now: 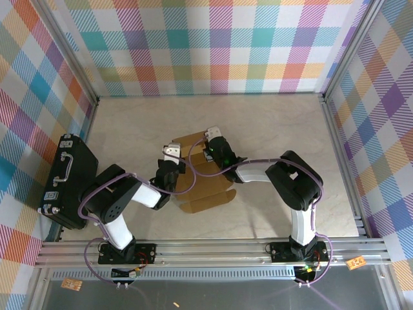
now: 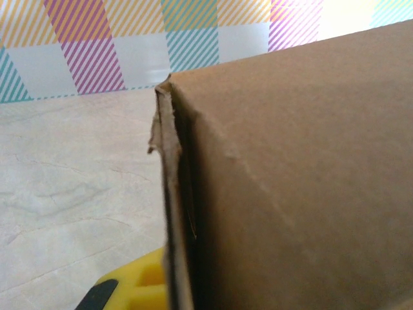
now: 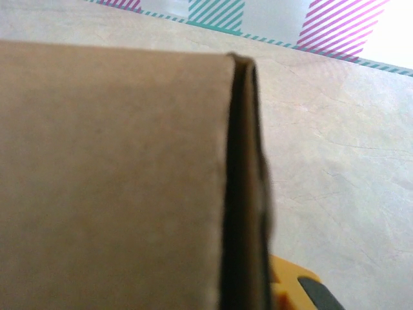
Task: Fold the paper box
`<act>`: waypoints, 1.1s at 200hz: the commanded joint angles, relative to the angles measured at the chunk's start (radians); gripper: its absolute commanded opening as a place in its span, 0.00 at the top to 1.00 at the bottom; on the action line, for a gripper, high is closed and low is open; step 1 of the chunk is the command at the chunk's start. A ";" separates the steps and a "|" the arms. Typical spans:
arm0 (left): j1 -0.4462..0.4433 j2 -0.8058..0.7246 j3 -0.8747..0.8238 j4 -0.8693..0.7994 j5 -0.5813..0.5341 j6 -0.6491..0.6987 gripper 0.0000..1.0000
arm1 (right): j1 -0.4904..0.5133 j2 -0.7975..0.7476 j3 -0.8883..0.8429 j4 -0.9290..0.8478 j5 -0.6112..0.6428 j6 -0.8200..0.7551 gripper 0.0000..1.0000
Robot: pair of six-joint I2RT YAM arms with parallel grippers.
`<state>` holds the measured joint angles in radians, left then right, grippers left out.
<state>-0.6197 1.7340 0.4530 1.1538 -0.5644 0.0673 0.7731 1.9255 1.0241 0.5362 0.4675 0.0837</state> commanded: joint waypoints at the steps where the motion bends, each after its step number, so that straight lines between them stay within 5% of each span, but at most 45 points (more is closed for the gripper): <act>1: -0.045 0.027 0.034 0.059 -0.122 0.013 1.00 | 0.006 -0.031 -0.004 -0.043 -0.006 0.010 0.91; 22: -0.058 0.043 0.046 0.057 -0.196 0.013 1.00 | 0.009 -0.035 -0.004 -0.054 0.008 0.029 0.91; 83: -0.068 0.036 0.037 0.055 -0.161 0.040 1.00 | 0.015 -0.042 0.000 -0.063 0.014 0.035 0.90; 109: -0.069 0.036 0.030 0.058 -0.156 0.050 1.00 | 0.015 -0.061 -0.014 -0.044 -0.017 0.018 0.62; 220: -0.069 -0.008 0.019 -0.001 -0.154 0.062 1.00 | 0.015 -0.242 -0.186 -0.121 -0.288 -0.162 0.21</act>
<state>-0.6785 1.7561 0.4759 1.1748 -0.7193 0.1215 0.7803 1.7561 0.8822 0.4656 0.2752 -0.0147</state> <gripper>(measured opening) 0.099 0.765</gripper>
